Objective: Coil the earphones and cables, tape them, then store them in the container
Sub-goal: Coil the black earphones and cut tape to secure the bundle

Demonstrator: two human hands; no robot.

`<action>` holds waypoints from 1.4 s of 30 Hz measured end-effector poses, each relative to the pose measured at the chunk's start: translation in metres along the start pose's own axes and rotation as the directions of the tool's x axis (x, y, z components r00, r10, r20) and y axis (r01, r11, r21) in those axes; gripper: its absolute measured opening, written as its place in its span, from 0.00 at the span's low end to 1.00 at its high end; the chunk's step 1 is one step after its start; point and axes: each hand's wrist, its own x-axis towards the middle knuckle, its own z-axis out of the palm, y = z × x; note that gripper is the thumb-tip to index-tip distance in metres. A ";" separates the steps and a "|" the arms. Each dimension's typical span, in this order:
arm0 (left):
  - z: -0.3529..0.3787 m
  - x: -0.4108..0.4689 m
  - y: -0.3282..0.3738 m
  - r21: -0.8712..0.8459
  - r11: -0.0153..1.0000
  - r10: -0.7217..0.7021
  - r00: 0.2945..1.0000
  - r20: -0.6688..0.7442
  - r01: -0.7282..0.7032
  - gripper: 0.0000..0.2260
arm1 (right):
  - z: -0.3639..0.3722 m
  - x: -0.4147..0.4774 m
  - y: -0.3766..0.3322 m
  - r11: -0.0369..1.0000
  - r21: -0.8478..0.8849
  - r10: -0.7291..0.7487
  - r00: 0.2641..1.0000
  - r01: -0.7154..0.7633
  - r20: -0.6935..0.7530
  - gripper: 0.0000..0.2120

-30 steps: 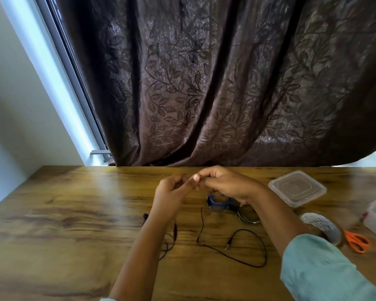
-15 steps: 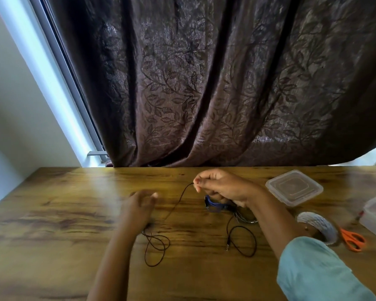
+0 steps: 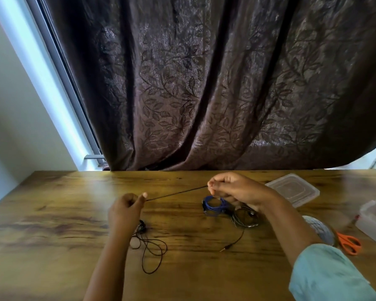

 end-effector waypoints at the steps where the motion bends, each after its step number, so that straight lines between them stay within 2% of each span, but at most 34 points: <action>1: 0.000 0.002 -0.005 0.064 0.998 -0.022 0.999 0.046 0.019 0.12 | 0.001 0.000 0.001 1.000 0.008 0.002 1.000 -0.002 0.002 0.12; 3: 0.007 0.001 -0.006 0.168 0.986 -0.042 0.986 0.159 0.015 0.08 | 0.006 0.003 0.000 0.999 0.043 -0.017 0.999 0.016 0.029 0.12; 5: 0.016 -0.008 0.010 0.229 0.970 0.035 0.976 0.215 -0.085 0.12 | 0.013 0.005 -0.006 0.999 0.019 -0.033 0.998 0.032 0.047 0.12; 7: 0.023 -0.020 0.036 0.047 0.984 0.158 0.961 0.226 -0.172 0.18 | 0.021 0.008 -0.012 0.998 -0.037 -0.057 0.997 0.059 0.050 0.12; 9: 0.027 -0.033 0.060 -0.195 0.961 0.244 0.930 0.273 -0.195 0.16 | 0.028 0.011 -0.016 0.995 -0.030 -0.091 0.995 0.093 0.038 0.14; 10: 0.028 -0.038 0.068 -0.233 0.947 0.283 0.913 0.294 -0.219 0.14 | 0.029 0.012 -0.017 0.995 -0.012 -0.102 0.994 0.102 0.032 0.14; 12: 0.030 -0.042 0.072 -0.233 0.933 0.328 0.912 0.247 -0.273 0.14 | 0.027 0.010 -0.018 0.994 -0.008 -0.104 0.994 0.105 0.023 0.14; 14: 0.027 -0.038 0.064 -0.244 0.944 0.282 0.929 0.239 -0.224 0.15 | 0.019 0.008 -0.016 0.995 -0.039 -0.095 0.995 0.095 0.010 0.14; 17: 0.016 -0.031 0.049 -0.338 0.939 0.177 0.928 0.328 -0.060 0.16 | 0.005 0.002 -0.008 0.997 -0.047 -0.053 0.999 0.053 0.011 0.13; 21: 0.001 -0.024 0.024 -0.370 0.929 0.083 0.959 0.272 0.024 0.14 | -0.001 0.001 -0.002 0.988 -0.117 -0.106 0.993 0.100 -0.053 0.09; 23: 0.000 -0.023 0.009 -0.329 0.941 0.034 0.950 0.309 0.074 0.15 | 0.002 0.003 0.001 0.975 -0.182 -0.142 0.987 0.128 -0.070 0.08; 27: -0.008 -0.022 -0.017 -0.146 0.982 -0.082 0.969 0.232 0.118 0.12 | 0.002 0.003 0.005 0.963 -0.240 -0.146 0.985 0.119 -0.095 0.09; 28: -0.012 -0.019 -0.023 -0.098 0.985 -0.109 0.959 0.260 0.139 0.12 | 0.000 0.003 0.006 0.963 -0.246 -0.143 0.984 0.114 -0.104 0.09; 29: -0.014 -0.017 -0.027 -0.065 0.983 -0.139 0.928 0.346 0.172 0.12 | -0.001 0.002 0.006 0.963 -0.248 -0.141 0.983 0.109 -0.115 0.09; 31: -0.016 -0.018 -0.025 0.046 0.981 -0.178 0.777 0.604 0.189 0.09 | 0.000 0.003 0.007 0.974 -0.200 -0.141 0.979 0.110 -0.147 0.10; 33: -0.012 -0.024 -0.016 0.180 0.983 -0.159 0.604 0.781 0.026 0.05 | 0.004 0.006 0.007 0.989 -0.067 -0.140 0.974 0.130 -0.180 0.10; 34: -0.008 -0.027 -0.010 0.187 0.981 -0.126 0.566 0.815 -0.051 0.03 | 0.007 0.007 0.007 0.989 0.012 -0.139 0.972 0.144 -0.187 0.10; 35: -0.004 -0.029 -0.004 0.158 0.982 -0.071 0.577 0.814 -0.102 0.03 | 0.009 0.007 0.006 0.984 0.085 -0.138 0.973 0.156 -0.186 0.10; 36: -0.001 -0.029 0.003 0.108 0.984 0.008 0.637 0.771 -0.144 0.04 | 0.010 0.007 0.004 0.975 0.149 -0.135 0.975 0.162 -0.178 0.09; 38: 0.004 -0.030 0.019 0.051 0.963 0.191 0.802 0.566 -0.265 0.09 | 0.011 0.003 0.000 0.954 0.251 -0.132 0.980 0.166 -0.147 0.10; 39: 0.007 -0.030 0.027 0.029 0.947 0.274 0.854 0.443 -0.319 0.12 | 0.012 0.002 -0.001 0.945 0.280 -0.133 0.982 0.167 -0.137 0.10; 40: 0.010 -0.032 0.038 -0.012 0.928 0.353 0.867 0.352 -0.374 0.16 | 0.013 0.001 -0.002 0.940 0.295 -0.137 0.981 0.171 -0.134 0.11; 42: 0.020 -0.036 0.057 -0.106 0.873 0.484 0.821 0.301 -0.476 0.21 | 0.018 0.000 -0.004 0.934 0.302 -0.157 0.979 0.190 -0.132 0.10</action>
